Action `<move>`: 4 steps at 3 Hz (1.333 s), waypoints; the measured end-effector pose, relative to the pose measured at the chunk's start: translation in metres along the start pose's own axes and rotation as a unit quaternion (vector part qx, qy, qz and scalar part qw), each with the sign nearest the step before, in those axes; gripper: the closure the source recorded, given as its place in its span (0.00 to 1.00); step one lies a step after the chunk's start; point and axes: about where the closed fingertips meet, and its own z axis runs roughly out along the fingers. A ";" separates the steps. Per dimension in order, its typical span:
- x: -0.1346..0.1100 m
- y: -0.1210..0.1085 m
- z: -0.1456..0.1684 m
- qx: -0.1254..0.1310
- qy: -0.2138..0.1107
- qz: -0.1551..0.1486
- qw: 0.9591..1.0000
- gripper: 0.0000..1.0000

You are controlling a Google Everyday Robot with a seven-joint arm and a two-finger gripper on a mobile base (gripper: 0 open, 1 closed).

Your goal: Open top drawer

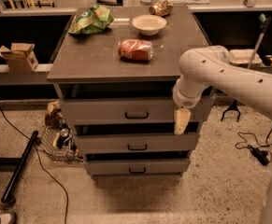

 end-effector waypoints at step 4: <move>0.005 -0.006 0.040 -0.026 0.009 0.024 0.999 0.41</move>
Offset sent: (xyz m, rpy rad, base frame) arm 0.0323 -0.0062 -0.0535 -0.0138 0.0724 -0.0644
